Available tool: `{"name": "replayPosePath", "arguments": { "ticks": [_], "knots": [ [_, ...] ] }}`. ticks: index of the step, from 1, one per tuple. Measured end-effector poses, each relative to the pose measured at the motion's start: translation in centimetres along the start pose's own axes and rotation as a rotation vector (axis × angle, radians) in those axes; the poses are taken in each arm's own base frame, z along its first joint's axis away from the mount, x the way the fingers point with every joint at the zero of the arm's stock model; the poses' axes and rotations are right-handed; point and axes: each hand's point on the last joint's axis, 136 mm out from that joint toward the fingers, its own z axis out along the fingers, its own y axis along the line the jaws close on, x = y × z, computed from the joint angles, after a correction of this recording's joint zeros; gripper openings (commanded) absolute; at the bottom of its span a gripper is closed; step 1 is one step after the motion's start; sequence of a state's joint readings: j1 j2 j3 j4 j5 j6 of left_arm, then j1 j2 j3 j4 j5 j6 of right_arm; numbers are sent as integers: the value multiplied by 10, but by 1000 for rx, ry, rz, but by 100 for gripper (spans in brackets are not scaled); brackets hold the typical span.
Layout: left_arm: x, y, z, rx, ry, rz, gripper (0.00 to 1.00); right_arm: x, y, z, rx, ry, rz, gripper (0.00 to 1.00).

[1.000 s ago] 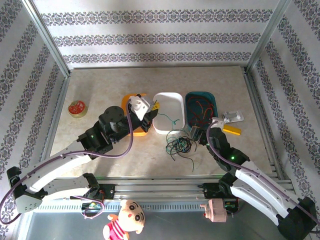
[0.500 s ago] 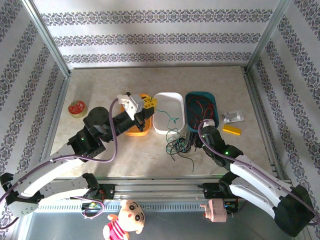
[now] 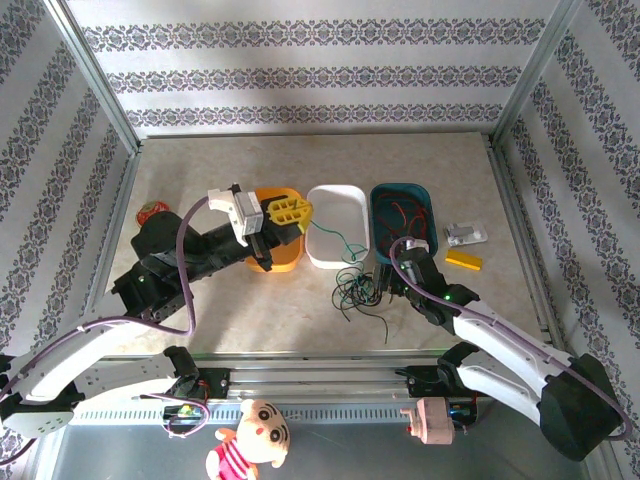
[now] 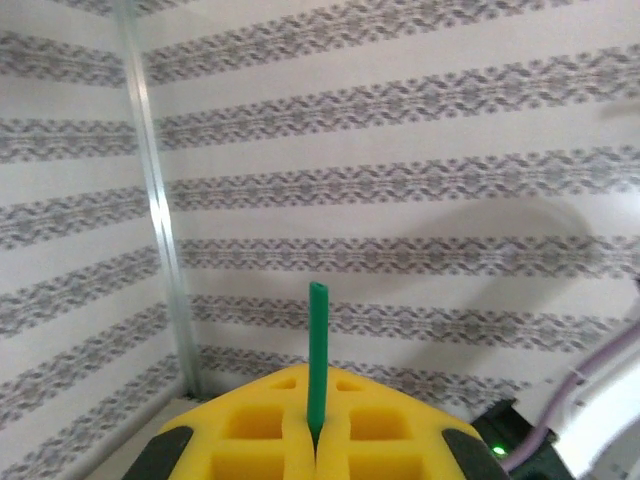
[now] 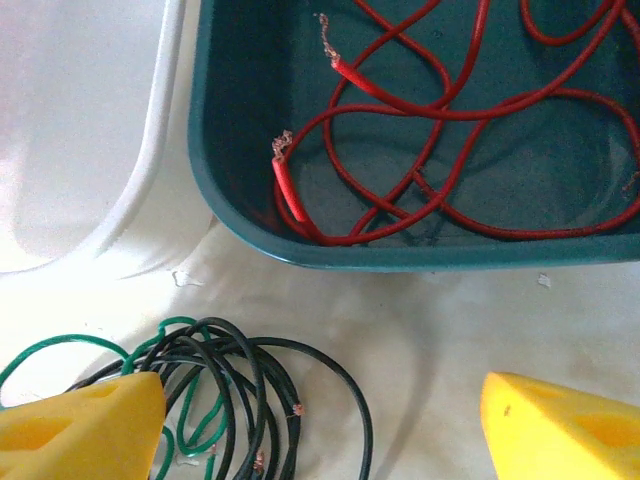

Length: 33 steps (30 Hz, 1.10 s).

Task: Untangle the cables

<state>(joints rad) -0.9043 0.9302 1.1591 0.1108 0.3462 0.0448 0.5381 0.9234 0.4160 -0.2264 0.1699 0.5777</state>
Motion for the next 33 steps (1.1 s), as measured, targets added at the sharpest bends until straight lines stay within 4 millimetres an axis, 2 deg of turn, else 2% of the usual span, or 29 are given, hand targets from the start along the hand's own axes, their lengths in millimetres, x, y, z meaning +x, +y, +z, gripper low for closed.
{"name": "replayPosePath", "arguments": {
  "ticks": [5, 7, 10, 12, 13, 18, 21, 23, 26, 28, 30, 31, 33],
  "knots": [
    [-2, -18, 15, 135, 35, -14, 4, -13, -4, -7, -9, -45, 52, 83],
    [8, -19, 22, 148, 65, -25, 14, -18, -7, -10, -6, -69, 75, 83],
    [35, -16, 34, 148, 140, -54, 13, -26, -13, -17, 9, -109, 111, 83],
    [60, -10, 44, 127, 196, -83, 2, -29, -18, -21, 21, -135, 133, 83],
    [73, -8, 49, 115, 224, -99, 0, -30, -21, -23, 29, -141, 141, 83],
    [162, 8, 64, 21, 407, -196, 0, -28, -29, -25, 58, -146, 154, 83],
    [200, 12, 60, -27, 488, -238, 0, -23, -27, -23, 50, -117, 137, 82],
    [210, 17, 57, -67, 509, -245, 0, -14, -20, -17, 19, -62, 104, 81],
    [217, 29, 52, -146, 524, -238, 0, 8, 0, -9, -59, 67, 20, 80],
    [226, 35, 45, -190, 555, -231, 0, 23, 21, -9, -133, 145, -50, 79],
    [245, 38, 33, -232, 623, -229, 1, 39, 47, -12, -217, 210, -144, 79],
    [257, 40, 25, -254, 663, -228, 4, 46, 60, -15, -252, 233, -197, 79],
    [282, 43, 6, -309, 751, -225, 17, 56, 79, -21, -302, 258, -281, 79]
  ]
}}
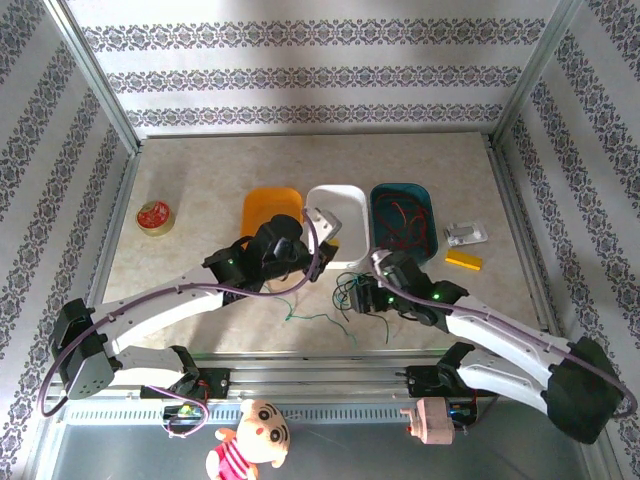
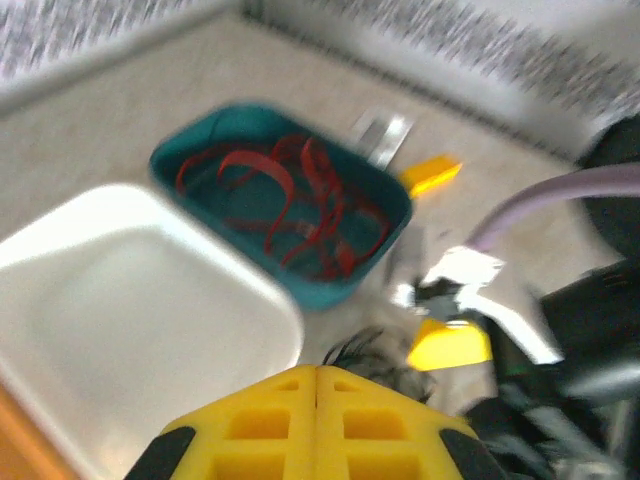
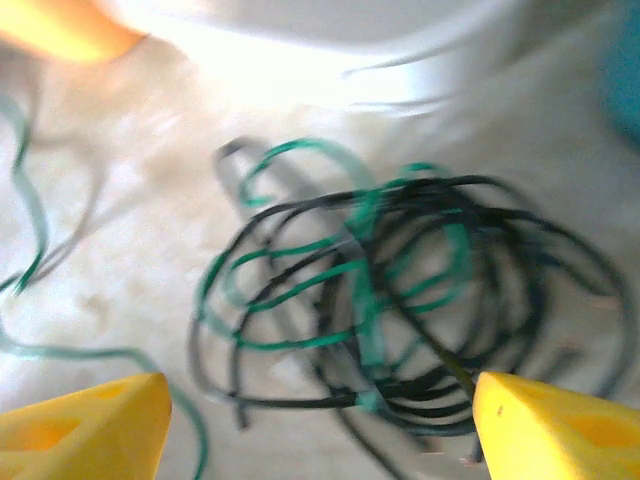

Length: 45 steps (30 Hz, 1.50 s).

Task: Untangle the cables

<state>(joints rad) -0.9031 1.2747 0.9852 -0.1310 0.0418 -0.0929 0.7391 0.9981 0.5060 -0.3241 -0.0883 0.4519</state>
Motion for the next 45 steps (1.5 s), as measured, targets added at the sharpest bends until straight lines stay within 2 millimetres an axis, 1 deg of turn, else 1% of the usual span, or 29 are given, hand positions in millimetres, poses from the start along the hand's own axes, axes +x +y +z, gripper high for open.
{"name": "replayPosePath", "arguments": {
  "ticks": [1, 2, 4, 5, 7, 9, 12, 15, 17, 19, 21, 23, 24, 26, 27, 28, 30, 32, 35, 38, 40, 42, 45],
  "knots": [
    [17, 7, 2, -39, 44, -11, 23, 1, 11, 0, -20, 12, -45, 80],
    [30, 14, 3, -71, 75, -24, 30, 1, 18, 1, -32, 17, -78, 80],
    [59, 31, 1, -154, 136, -65, 48, 0, 36, 2, -58, 39, -159, 81],
    [71, 40, -2, -191, 157, -96, 54, -2, 44, 4, -70, 51, -196, 81],
    [85, 63, -12, -282, 167, -182, 60, -3, 63, 11, -89, 96, -280, 81],
    [87, 84, -24, -362, 138, -272, 64, -4, 80, 20, -107, 144, -350, 81],
    [79, 118, -49, -480, 46, -424, 68, -1, 100, 38, -130, 222, -445, 81],
    [74, 143, -72, -562, -37, -537, 70, 5, 108, 54, -143, 305, -509, 80],
    [75, 152, -82, -593, -64, -577, 72, 10, 110, 65, -145, 365, -534, 78],
    [76, 154, -88, -605, -68, -588, 74, 17, 111, 76, -154, 427, -549, 71],
    [78, 153, -89, -604, -59, -587, 75, 24, 111, 84, -170, 488, -546, 59],
    [81, 152, -88, -600, -43, -585, 77, 31, 109, 88, -191, 541, -534, 43],
    [83, 151, -88, -597, -34, -582, 78, 33, 108, 89, -201, 564, -528, 31],
    [85, 149, -86, -581, -16, -577, 79, 35, 107, 89, -222, 595, -516, 12],
    [86, 147, -84, -569, -8, -574, 81, 35, 107, 88, -234, 603, -512, 5],
    [86, 144, -82, -553, 2, -569, 82, 35, 107, 86, -245, 611, -507, 2],
    [88, 139, -77, -515, 22, -558, 84, 34, 108, 82, -267, 616, -496, 0],
    [87, 133, -73, -477, 33, -550, 86, 29, 112, 73, -301, 604, -480, 0],
    [84, 126, -67, -419, 37, -536, 86, 7, 129, 44, -409, 530, -449, 0],
    [81, 122, -60, -386, 37, -521, 87, -27, 148, 4, -552, 414, -397, 0],
    [78, 121, -55, -371, 38, -514, 87, -46, 159, -20, -636, 351, -370, 0],
    [71, 121, -50, -359, 27, -504, 87, -58, 167, -38, -706, 313, -350, 0],
    [63, 121, -43, -339, 8, -494, 87, -68, 174, -53, -780, 288, -313, 0]
  ]
}}
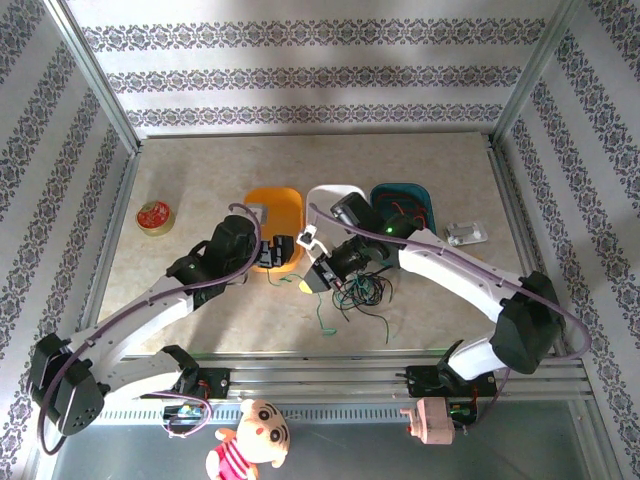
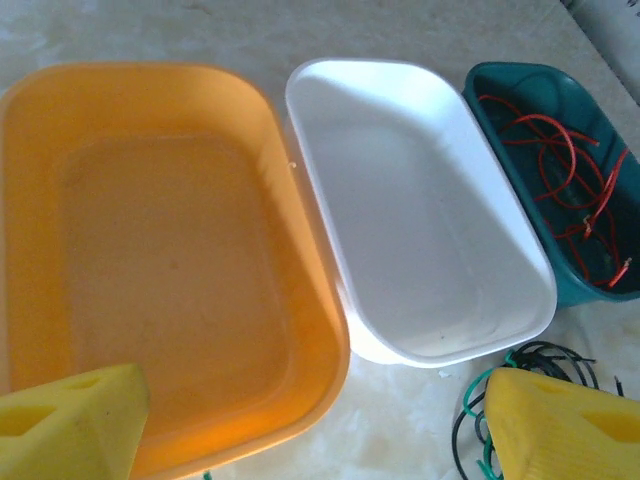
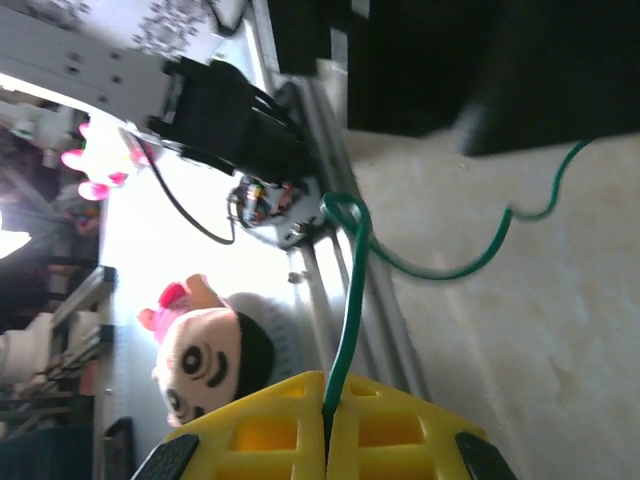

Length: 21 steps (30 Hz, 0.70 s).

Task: Untangle the cables

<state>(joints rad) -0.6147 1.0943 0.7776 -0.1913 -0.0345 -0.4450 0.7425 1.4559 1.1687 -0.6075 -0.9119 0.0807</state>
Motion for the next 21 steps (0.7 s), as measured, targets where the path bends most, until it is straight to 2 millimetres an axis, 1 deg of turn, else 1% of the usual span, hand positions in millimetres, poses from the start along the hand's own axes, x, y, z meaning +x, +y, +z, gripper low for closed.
{"name": "replayPosePath", "arguments": {
  "ticks": [2, 5, 8, 11, 15, 18, 21],
  "knots": [
    [-1, -2, 5, 9, -2, 1, 87, -8, 4, -6, -31, -37, 7, 0],
    [1, -6, 14, 24, 6, 0, 87, -20, 3, -21, -54, -114, 24, 0],
    [3, -9, 22, 38, 15, -8, 87, -32, 2, -36, -50, -192, 27, 0],
    [-1, -15, 24, 68, 1, -32, 85, -43, -1, -48, -26, -263, 21, 0],
    [-9, -25, 24, 119, -28, -73, 84, -55, -13, -54, 52, -349, 17, 0],
    [-11, -31, 26, 152, -28, -115, 82, -63, -26, -54, 127, -399, 22, 0],
    [-10, -35, 30, 173, -20, -161, 81, -70, -34, -53, 199, -439, 14, 0]
  ]
}}
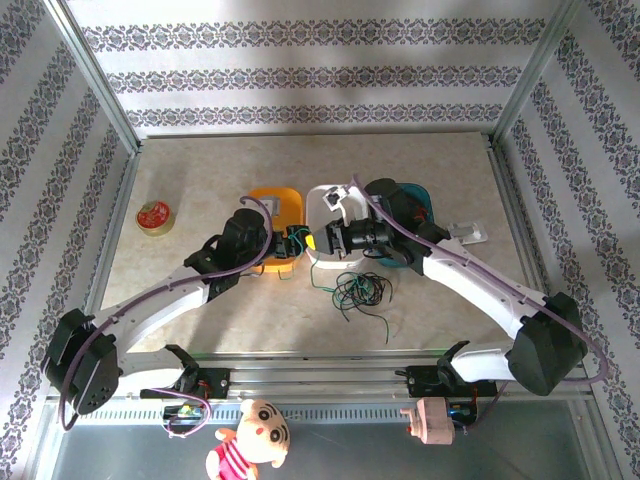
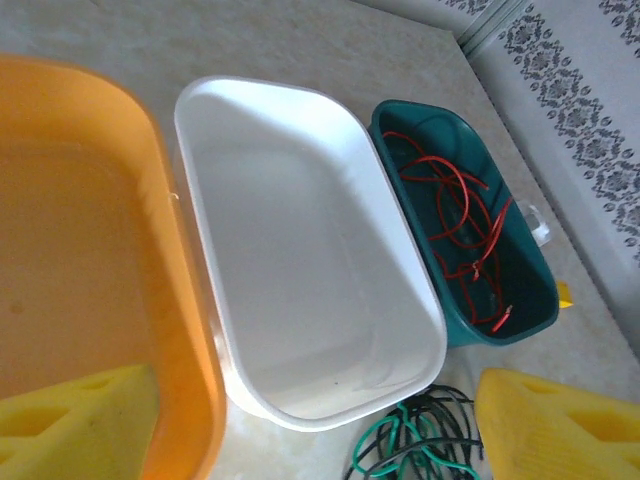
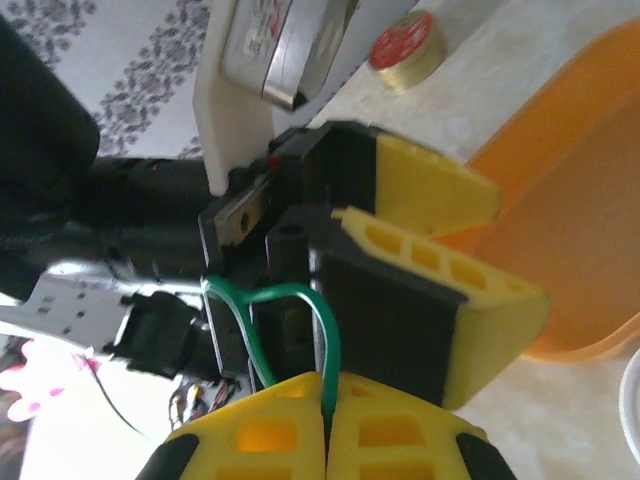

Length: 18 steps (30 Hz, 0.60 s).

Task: Untangle the cables

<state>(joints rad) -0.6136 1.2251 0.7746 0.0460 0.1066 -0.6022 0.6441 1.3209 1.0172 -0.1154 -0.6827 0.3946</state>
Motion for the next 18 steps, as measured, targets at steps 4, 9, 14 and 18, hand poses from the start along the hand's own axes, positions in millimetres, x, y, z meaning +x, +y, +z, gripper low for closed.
{"name": "replayPosePath", "arguments": {
  "ticks": [4, 9, 14, 18],
  "knots": [
    [1, 4, 5, -10, 1, -75, 80, -3, -1, 14, 61, -32, -39, 0],
    [3, 23, 7, -108, -17, -161, 81, -4, -6, 31, 141, -56, -64, 0],
    [-4, 31, 5, -163, -80, -259, 81, -18, -16, 28, 188, -136, -40, 0],
    [-10, 39, -7, -225, -134, -289, 82, -37, -48, 3, 239, -231, 51, 0]
  ]
}}
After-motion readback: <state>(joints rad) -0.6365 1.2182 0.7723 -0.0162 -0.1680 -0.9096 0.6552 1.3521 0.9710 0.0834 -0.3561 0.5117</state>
